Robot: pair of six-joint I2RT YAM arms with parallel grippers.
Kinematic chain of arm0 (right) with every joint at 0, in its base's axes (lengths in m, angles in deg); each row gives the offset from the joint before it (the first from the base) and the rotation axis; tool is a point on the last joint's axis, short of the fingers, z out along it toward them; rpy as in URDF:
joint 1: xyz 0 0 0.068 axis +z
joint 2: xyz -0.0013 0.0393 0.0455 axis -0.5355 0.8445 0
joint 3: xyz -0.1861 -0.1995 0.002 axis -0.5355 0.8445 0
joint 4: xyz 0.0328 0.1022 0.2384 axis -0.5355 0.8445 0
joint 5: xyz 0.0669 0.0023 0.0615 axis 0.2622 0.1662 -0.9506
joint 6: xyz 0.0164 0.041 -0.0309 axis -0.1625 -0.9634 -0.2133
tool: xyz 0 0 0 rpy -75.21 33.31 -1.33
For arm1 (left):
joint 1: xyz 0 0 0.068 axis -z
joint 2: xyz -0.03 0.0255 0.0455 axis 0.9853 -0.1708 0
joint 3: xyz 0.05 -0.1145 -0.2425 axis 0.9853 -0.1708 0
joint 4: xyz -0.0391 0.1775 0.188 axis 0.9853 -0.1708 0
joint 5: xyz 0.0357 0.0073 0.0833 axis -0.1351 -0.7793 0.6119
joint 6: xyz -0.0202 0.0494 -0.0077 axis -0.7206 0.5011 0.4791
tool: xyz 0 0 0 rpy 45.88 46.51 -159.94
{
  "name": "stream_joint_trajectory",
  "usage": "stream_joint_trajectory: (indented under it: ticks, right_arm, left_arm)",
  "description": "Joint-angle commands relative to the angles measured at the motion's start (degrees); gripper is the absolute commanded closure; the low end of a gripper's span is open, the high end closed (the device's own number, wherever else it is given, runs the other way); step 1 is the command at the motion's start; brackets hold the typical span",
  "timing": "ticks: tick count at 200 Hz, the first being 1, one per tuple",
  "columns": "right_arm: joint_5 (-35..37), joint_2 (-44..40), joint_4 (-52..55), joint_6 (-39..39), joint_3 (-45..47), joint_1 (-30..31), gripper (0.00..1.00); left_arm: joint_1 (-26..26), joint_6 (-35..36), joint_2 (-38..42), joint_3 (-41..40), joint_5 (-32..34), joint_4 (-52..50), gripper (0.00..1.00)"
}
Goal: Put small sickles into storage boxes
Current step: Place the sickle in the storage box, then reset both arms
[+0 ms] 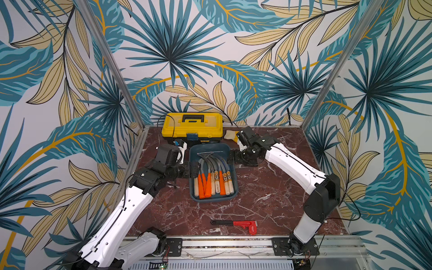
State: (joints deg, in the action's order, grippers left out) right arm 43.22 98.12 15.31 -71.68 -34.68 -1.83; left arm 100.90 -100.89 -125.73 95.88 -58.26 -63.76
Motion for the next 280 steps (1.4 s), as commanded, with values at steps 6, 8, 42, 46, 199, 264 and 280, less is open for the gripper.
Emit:
stream_joint_trajectory:
  ticks: [6,8,42,46,199,264,280]
  right_arm:
    - [7.2,-6.6,-6.7,8.3,9.9,-5.1,0.0]
    - [7.9,-7.2,-7.3,8.9,10.7,-5.5,0.01]
    - [14.8,-16.9,-21.6,14.7,25.6,-14.5,0.0]
    - [14.6,-17.9,-23.5,15.0,27.5,-16.1,0.0]
    - [26.8,-15.2,-83.3,22.7,59.8,-31.3,0.01]
    - [25.0,-16.2,-94.9,23.5,66.8,-31.3,0.01]
    - [24.9,-16.0,-95.0,23.6,66.7,-31.3,0.01]
  left_arm:
    - [-4.9,0.5,-0.6,-5.9,2.5,11.1,0.0]
    - [-5.2,0.4,-0.7,-6.3,2.8,11.9,0.01]
    - [-9.5,-3.0,-4.4,-13.7,11.5,22.9,0.0]
    - [-9.9,-3.2,-4.9,-14.7,12.3,24.4,0.01]
    - [-26.9,13.6,-15.2,-37.8,8.5,75.1,0.01]
    - [-24.6,16.7,-28.8,-44.7,7.4,102.5,0.01]
    - [-24.2,16.4,-30.4,-44.7,10.8,105.7,0.01]
